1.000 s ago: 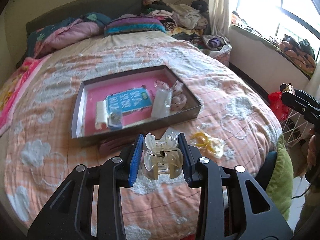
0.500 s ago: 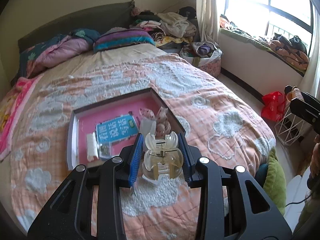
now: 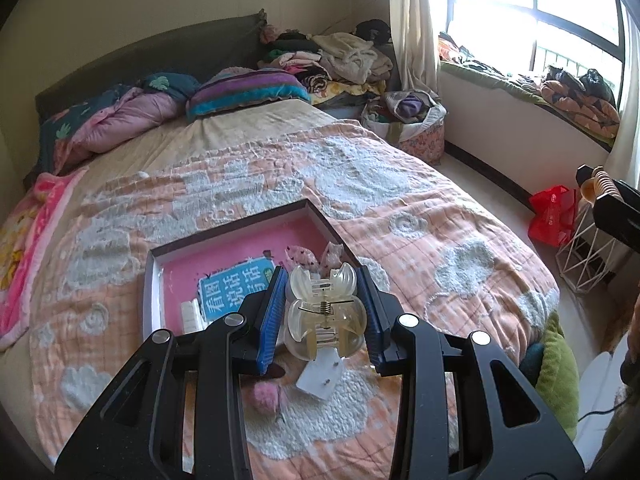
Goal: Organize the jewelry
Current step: 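Carry the claw clip and coiled hair tie over the grey box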
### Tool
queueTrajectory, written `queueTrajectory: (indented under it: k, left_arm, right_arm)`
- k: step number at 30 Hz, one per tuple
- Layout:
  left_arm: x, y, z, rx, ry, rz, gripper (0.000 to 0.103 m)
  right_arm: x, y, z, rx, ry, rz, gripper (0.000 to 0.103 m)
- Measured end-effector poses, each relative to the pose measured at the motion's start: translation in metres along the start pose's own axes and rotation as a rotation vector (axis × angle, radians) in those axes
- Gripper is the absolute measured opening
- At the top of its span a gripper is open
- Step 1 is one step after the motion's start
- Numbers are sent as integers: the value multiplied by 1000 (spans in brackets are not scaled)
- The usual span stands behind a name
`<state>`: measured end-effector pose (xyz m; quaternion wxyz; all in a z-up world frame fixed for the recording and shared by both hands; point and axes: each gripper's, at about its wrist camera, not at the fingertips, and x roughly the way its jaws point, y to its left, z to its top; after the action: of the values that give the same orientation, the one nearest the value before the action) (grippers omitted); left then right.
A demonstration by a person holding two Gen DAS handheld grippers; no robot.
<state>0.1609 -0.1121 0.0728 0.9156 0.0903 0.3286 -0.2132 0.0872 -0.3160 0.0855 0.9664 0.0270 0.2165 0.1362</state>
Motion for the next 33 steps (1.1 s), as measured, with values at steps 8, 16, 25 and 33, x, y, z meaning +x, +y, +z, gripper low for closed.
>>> queueTrajectory:
  k: [8,16,25,33]
  left_arm:
    - [11,9,15,-7,-11,8,27]
    - [28,27,24,-22,0,19,27]
    - [41,53,28,-49,7,47,27]
    - [56,73,23,-67,16,71,27]
  right_arm:
    - [19,1,15,-15,4,15,72]
    - [53,9,26,-26,33,36,72]
    - [97,23,29,-26,71,92,72]
    - [132,38,23,-32,113,127,72]
